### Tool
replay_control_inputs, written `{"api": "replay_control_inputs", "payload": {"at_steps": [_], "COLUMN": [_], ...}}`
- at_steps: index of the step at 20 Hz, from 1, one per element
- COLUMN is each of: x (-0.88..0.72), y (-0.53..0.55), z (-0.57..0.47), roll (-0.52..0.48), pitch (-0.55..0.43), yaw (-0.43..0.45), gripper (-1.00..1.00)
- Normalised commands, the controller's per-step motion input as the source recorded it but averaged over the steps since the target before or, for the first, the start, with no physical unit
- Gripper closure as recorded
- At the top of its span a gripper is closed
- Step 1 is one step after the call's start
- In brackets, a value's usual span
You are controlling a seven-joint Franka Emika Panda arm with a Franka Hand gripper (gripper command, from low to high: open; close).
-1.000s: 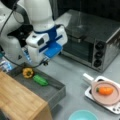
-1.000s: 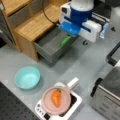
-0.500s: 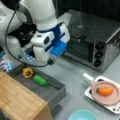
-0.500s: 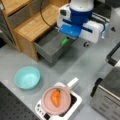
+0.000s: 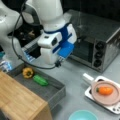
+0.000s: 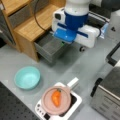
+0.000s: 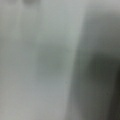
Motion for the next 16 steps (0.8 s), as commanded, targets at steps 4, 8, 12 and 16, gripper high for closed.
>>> {"api": "replay_control_inputs", "payload": {"at_steps": [4, 8, 12, 16], "x": [0.56, 0.59, 0.63, 0.66], "y": [0.19, 0.27, 0.28, 0.13], "z": [0.22, 0.17, 0.1, -0.02], "roll": [0.063, 0.027, 0.031, 0.008], "pitch": [0.216, 0.238, 0.236, 0.203], "yaw": [-0.128, -0.112, -0.075, -0.08], "gripper": [-1.0, -1.0, -1.0, -1.0]}}
